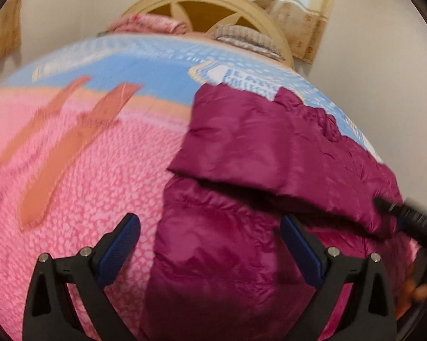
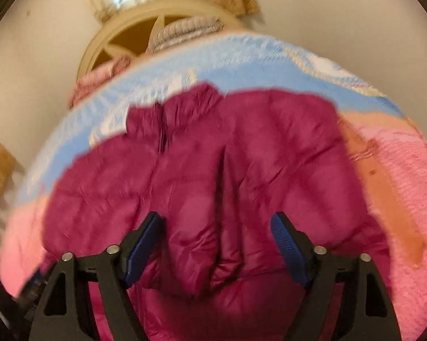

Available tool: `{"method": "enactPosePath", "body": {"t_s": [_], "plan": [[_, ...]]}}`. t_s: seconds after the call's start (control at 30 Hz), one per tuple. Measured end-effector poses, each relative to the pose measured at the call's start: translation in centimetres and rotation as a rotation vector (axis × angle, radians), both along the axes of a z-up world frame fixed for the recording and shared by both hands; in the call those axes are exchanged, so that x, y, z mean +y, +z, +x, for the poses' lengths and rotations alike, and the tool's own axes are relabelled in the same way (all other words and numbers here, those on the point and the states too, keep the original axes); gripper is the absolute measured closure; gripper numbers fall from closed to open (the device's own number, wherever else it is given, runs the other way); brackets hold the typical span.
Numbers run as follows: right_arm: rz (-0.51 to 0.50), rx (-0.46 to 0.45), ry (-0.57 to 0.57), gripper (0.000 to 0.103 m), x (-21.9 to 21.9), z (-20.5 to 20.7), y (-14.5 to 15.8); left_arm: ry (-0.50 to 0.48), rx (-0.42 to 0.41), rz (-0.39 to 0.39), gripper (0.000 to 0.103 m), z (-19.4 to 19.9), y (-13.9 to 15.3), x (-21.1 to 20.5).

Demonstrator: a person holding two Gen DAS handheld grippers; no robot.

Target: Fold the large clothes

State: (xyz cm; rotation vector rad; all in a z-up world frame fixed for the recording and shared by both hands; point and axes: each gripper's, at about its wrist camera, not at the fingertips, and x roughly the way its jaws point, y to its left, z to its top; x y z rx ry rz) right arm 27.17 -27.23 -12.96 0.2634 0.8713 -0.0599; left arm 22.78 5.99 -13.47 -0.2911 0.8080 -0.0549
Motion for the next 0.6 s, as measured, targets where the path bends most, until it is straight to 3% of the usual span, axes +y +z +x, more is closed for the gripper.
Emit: {"method": "enactPosePath", "body": {"t_s": [0.03,0.07,0.13,0.23,0.33,0.43,0.5,0.6], "plan": [[-0.038,-0.009,0.012,0.066,0.6,-0.2,-0.1,0.003,-0.004,-0.018,0.002,-0.1,-0.2,0.3],[-0.069,-0.014,0.02,0.076,1.2,-0.4,-0.2,0.005,-0.01,-0.027,0.002,-0.2,-0.2,0.3],[-0.104,-0.029,0.04,0.087,2.1,-0.6,0.6,0.004,-0.007,-0.016,0.001,-0.2,-0.3,0.1],[-0.126,-0.086,0.052,0.089,1.8,-1.8,3.2,0.002,-0.004,-0.006,0.001,-0.1,-0.4,-0.1],[-0.221,-0.098,0.051,0.089,1.0,-2.7,4.5,0.003,-0.003,-0.009,0.001,-0.2,-0.4,-0.1],[-0.238,-0.053,0.048,0.089,-0.6,-2.8,3.3,0.003,0.002,0.008,0.001,-0.2,-0.5,0.1],[-0.178,0.0,0.042,0.088,-1.7,-2.4,1.4,0.005,0.006,0.021,0.001,-0.1,-0.5,-0.1],[-0.125,-0.003,0.032,0.088,-2.1,-2.5,-0.7,0.018,0.005,0.03,0.001,-0.2,-0.4,0.0]]}}
